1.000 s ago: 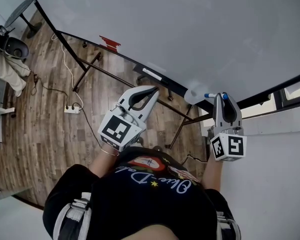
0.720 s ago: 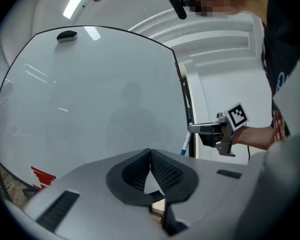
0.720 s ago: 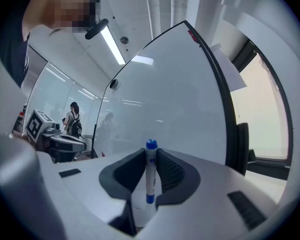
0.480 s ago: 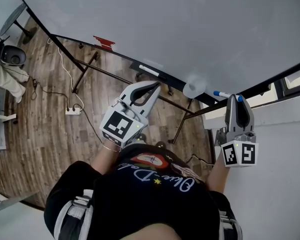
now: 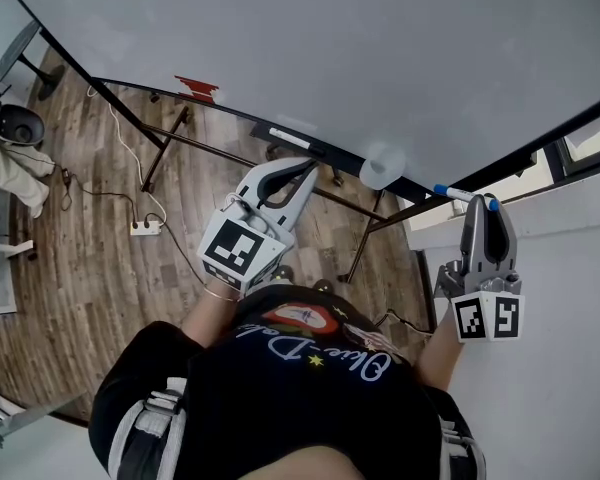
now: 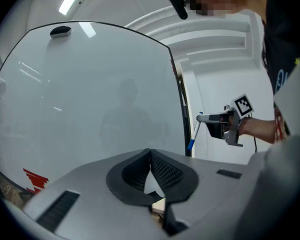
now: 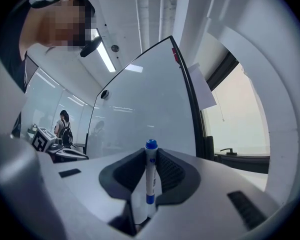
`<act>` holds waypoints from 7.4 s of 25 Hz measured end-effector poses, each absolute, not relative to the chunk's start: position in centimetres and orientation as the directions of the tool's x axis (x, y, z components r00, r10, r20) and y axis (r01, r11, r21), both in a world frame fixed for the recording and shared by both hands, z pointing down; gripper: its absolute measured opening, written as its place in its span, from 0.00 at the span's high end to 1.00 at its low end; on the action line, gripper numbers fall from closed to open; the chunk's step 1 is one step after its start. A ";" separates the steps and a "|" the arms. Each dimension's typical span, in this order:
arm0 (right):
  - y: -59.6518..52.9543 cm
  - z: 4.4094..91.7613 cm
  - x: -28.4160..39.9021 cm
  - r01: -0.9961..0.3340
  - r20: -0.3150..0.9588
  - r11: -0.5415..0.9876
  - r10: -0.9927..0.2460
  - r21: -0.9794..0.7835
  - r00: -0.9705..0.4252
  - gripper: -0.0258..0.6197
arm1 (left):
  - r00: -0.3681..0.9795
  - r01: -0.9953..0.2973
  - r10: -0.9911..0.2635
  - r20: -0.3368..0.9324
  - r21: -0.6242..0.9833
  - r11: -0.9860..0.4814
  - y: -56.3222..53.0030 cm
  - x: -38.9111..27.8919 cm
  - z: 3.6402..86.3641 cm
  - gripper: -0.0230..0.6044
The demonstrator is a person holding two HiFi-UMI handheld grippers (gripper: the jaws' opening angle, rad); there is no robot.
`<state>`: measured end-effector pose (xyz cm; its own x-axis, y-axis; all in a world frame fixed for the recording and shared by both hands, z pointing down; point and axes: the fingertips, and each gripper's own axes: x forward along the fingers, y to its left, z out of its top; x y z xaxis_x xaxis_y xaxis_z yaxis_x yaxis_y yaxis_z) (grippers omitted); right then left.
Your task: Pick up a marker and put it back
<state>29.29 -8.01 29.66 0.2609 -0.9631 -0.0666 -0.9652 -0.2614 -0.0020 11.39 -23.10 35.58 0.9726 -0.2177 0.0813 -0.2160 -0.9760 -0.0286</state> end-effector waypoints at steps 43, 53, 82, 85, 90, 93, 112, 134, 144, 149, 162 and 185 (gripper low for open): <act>-8.6 29.2 29.0 -0.980 -0.071 -0.200 -0.977 -0.013 0.200 0.86 | 0.971 -0.210 -0.215 0.102 -0.051 -0.976 -22.7 11.7 35.8 0.96; -10.6 28.7 28.6 -0.988 -0.082 -0.153 -0.985 -0.001 0.153 0.86 | 0.960 -0.256 -0.260 0.100 -0.050 -0.965 -23.4 10.2 35.7 0.96; -19.4 36.0 27.1 -1.000 0.072 -0.026 -0.997 0.002 0.026 0.86 | 0.900 -0.418 -0.421 0.114 -0.055 -0.907 -25.2 5.1 35.7 0.96; -19.6 37.3 27.3 -1.000 0.090 -0.029 -0.996 -0.007 0.029 0.86 | 0.902 -0.412 -0.416 0.115 -0.056 -0.910 -25.1 5.4 35.7 0.96; -19.7 39.1 27.2 -1.000 0.125 -0.028 -0.992 -0.008 0.027 0.86 | 0.906 -0.404 -0.408 0.115 -0.058 -0.913 -25.0 5.8 35.7 0.96; -19.7 40.1 27.1 -1.000 0.150 -0.027 -0.988 0.002 0.027 0.86 | 0.906 -0.402 -0.406 0.116 -0.059 -0.914 -24.9 5.9 35.7 0.96; -19.6 44.8 26.0 -0.999 0.281 -0.027 -0.959 0.042 0.038 0.85 | 0.909 -0.397 -0.401 0.111 -0.060 -0.916 -24.4 5.5 35.7 0.96; -18.4 45.1 25.6 -0.998 0.292 -0.056 -0.954 0.033 0.063 0.83 | 0.924 -0.360 -0.365 0.116 -0.061 -0.931 -23.9 5.9 35.7 0.96; -16.0 40.4 25.8 -0.995 0.176 -0.103 -0.979 0.004 0.102 0.83 | 0.944 -0.306 -0.311 0.112 -0.056 -0.950 -23.2 7.4 35.7 0.96; -14.7 37.3 25.4 -0.994 0.109 -0.109 -0.988 0.008 0.109 0.87 | 0.956 -0.268 -0.272 0.108 -0.053 -0.962 -22.7 8.5 35.7 0.96; -12.1 34.8 24.9 -0.994 0.041 -0.112 -0.993 0.008 0.112 0.96 | 0.974 -0.198 -0.201 0.102 -0.043 -0.979 -21.2 10.4 35.8 0.96; -12.0 35.1 24.5 -0.995 0.048 -0.100 -0.994 -0.008 0.099 0.96 | 0.973 -0.198 -0.201 0.109 -0.042 -0.979 -21.0 10.2 36.0 0.96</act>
